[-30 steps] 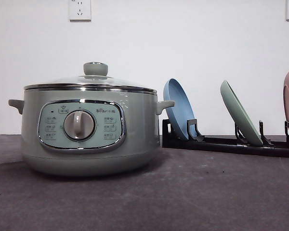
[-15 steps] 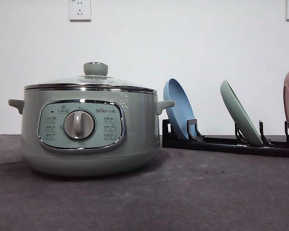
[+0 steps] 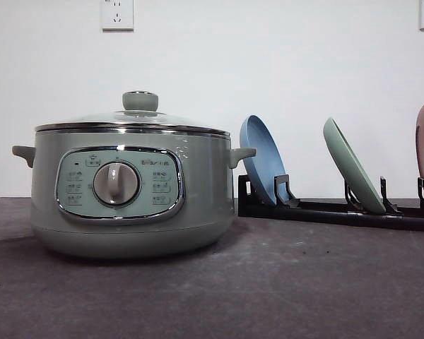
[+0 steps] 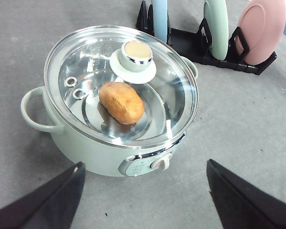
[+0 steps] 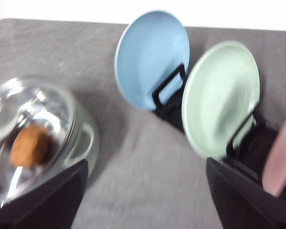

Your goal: Transfer potato from steamer to green plate

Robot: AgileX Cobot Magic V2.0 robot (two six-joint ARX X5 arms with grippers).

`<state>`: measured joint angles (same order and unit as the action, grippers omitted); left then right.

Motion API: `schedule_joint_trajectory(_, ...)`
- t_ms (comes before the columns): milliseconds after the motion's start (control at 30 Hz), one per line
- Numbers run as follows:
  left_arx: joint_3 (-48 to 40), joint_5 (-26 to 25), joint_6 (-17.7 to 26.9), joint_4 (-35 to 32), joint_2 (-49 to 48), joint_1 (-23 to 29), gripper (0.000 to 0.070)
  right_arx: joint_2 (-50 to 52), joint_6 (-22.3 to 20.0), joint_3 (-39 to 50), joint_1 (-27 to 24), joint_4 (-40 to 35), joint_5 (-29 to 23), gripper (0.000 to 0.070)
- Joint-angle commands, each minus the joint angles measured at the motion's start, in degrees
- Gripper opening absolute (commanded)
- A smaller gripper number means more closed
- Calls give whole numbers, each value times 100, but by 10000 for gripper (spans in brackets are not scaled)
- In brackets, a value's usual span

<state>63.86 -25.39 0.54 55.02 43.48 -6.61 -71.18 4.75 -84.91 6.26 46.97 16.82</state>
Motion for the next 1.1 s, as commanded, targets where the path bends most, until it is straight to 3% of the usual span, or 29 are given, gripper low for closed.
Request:
schedule_joint_trajectory(0, 144, -17, 33, -57, 31, -13, 519, -370, 54, -287, -2, -112, 9, 497)
schedule_joint_trajectory(233, 144, -17, 33, -58, 31, -11, 519, -1654, 66, -1029, -2, -365, -28, 497)
schedule_joint_trajectory(500, 144, -17, 33, -57, 31, -11, 519, -2631, 124, -1234, -2, -865, -39, 496)
schedule_joint_trajectory(1067, 144, -17, 31, -53, 31, -11, 519, -3631, 178, -1232, -2, -1454, -188, 495)
